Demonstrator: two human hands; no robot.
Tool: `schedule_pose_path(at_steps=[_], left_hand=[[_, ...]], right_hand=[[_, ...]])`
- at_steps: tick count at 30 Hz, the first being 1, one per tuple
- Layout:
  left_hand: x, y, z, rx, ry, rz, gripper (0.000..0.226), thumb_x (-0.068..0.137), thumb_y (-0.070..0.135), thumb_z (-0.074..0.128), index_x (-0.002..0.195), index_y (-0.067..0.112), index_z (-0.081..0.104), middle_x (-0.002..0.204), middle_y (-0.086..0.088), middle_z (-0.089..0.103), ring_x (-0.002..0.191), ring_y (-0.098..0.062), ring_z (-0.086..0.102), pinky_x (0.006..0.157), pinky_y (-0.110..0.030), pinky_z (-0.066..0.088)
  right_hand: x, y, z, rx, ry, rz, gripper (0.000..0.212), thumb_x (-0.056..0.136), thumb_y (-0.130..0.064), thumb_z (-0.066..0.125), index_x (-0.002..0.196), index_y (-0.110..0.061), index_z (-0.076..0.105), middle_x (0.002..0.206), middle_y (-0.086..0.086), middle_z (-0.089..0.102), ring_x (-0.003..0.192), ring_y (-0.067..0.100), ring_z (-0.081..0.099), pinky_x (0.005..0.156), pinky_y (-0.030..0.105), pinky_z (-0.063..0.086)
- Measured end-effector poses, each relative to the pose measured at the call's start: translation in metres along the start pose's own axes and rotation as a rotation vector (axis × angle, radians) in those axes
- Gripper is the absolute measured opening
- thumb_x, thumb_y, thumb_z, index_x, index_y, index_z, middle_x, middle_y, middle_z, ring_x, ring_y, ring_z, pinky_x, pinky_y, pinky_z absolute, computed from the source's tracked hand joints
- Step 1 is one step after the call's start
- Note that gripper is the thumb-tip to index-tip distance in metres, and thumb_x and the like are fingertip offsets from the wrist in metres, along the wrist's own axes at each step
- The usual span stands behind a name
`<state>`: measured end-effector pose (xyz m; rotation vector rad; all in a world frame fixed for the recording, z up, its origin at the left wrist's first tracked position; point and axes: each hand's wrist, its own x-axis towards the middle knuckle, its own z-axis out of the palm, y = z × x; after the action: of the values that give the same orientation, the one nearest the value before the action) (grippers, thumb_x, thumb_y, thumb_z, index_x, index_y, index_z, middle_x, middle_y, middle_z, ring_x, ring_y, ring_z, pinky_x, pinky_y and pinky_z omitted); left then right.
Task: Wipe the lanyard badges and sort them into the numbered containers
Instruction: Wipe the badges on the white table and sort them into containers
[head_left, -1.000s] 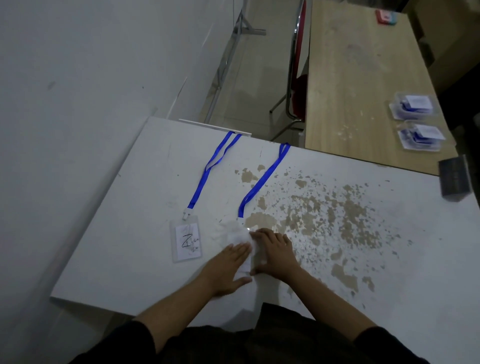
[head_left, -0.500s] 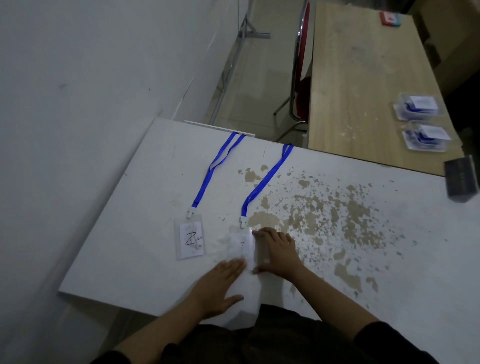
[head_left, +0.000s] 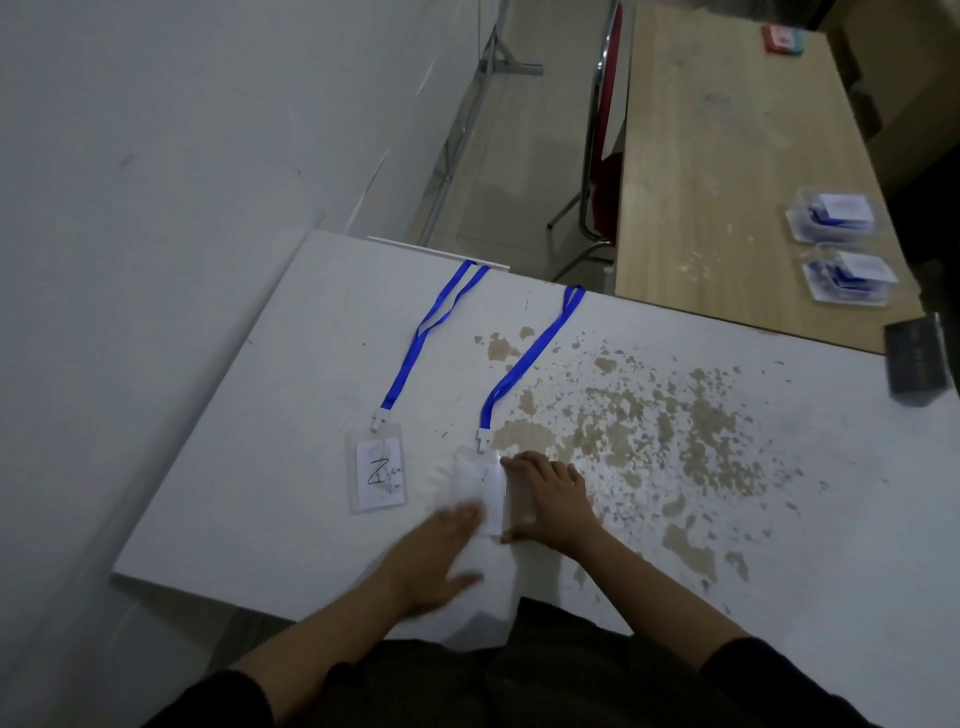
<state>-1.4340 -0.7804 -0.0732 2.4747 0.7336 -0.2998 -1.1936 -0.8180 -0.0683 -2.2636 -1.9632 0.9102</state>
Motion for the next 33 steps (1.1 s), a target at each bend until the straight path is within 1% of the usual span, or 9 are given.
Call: schedule_pose_path(at_steps=[2,3,8,13,16,21,25,30,33], left_hand=[[-0.008,0.007,0.010,-0.011,-0.061,0.075,0.077,0.096,0.064,0.026,0.155,0.025,-0.003,0.160,0.010,-0.011,0.149,-0.005,-0.008,0.117,-0.030,-0.018],[-0.007,0.005,0.012,-0.014,-0.058,0.071,0.075,0.096,0.064,0.026,0.155,0.027,-0.003,0.160,0.011,-0.011,0.148,-0.004,-0.009,0.117,-0.030,-0.018],[0.027,-0.015,-0.020,-0.020,0.072,-0.061,0.072,0.099,0.055,0.030,0.155,0.021,-0.001,0.162,0.006,-0.003,0.149,-0.006,-0.004,0.121,-0.024,-0.007],[0.036,-0.003,-0.010,-0.025,-0.013,0.020,0.077,0.097,0.060,0.029,0.155,0.020,-0.002,0.163,0.003,-0.002,0.149,-0.006,-0.006,0.123,-0.031,0.001],[0.038,-0.013,-0.015,0.003,0.060,-0.012,0.078,0.097,0.059,0.032,0.155,0.019,-0.003,0.162,0.004,-0.004,0.149,-0.007,-0.006,0.123,-0.029,-0.001],[0.032,-0.006,-0.005,-0.015,-0.017,0.047,0.080,0.095,0.063,0.031,0.155,0.022,-0.004,0.162,0.005,-0.007,0.149,-0.006,-0.008,0.122,-0.028,-0.004],[0.046,-0.015,-0.019,-0.024,0.082,-0.059,0.078,0.098,0.057,0.033,0.154,0.018,-0.003,0.160,0.005,-0.010,0.149,-0.008,-0.007,0.122,-0.028,-0.003],[0.030,-0.002,0.004,-0.026,-0.015,0.052,0.079,0.095,0.064,0.029,0.155,0.025,-0.005,0.163,0.007,-0.006,0.148,-0.004,-0.008,0.123,-0.029,0.000],[0.037,-0.008,-0.001,-0.017,0.054,-0.015,0.077,0.097,0.059,0.030,0.155,0.021,-0.002,0.161,0.006,-0.007,0.149,-0.007,-0.005,0.123,-0.030,0.001]], right_hand=[[0.001,0.000,0.000,0.004,-0.006,0.000,0.110,0.057,-0.074,0.073,0.148,-0.041,0.021,0.152,-0.011,0.024,0.139,0.020,0.027,0.116,0.053,0.018],[0.001,0.000,0.000,0.007,-0.011,0.001,0.110,0.057,-0.074,0.073,0.148,-0.042,0.020,0.152,-0.011,0.023,0.139,0.020,0.026,0.116,0.053,0.018],[0.000,0.000,0.000,-0.009,-0.003,0.000,0.110,0.056,-0.075,0.072,0.148,-0.041,0.021,0.150,-0.011,0.024,0.135,0.020,0.029,0.114,0.048,0.020],[0.000,0.001,0.002,-0.005,-0.006,0.000,0.110,0.057,-0.075,0.072,0.148,-0.043,0.019,0.151,-0.012,0.023,0.136,0.019,0.029,0.115,0.049,0.020],[0.001,0.000,0.001,-0.009,-0.006,0.004,0.110,0.057,-0.074,0.072,0.148,-0.043,0.019,0.151,-0.012,0.023,0.135,0.019,0.029,0.115,0.048,0.020],[0.001,0.001,0.002,0.002,-0.007,0.006,0.110,0.057,-0.074,0.072,0.148,-0.043,0.019,0.152,-0.013,0.022,0.137,0.019,0.028,0.116,0.048,0.018],[0.000,-0.001,0.000,-0.024,0.008,0.018,0.110,0.056,-0.074,0.072,0.148,-0.040,0.023,0.151,-0.013,0.024,0.135,0.017,0.030,0.114,0.045,0.021],[0.000,-0.001,0.000,-0.009,0.008,0.011,0.110,0.056,-0.073,0.073,0.148,-0.042,0.021,0.151,-0.013,0.024,0.137,0.017,0.029,0.115,0.045,0.020],[0.000,-0.002,0.001,-0.017,0.007,0.010,0.110,0.056,-0.074,0.073,0.148,-0.042,0.022,0.151,-0.012,0.024,0.136,0.017,0.030,0.114,0.044,0.021]])
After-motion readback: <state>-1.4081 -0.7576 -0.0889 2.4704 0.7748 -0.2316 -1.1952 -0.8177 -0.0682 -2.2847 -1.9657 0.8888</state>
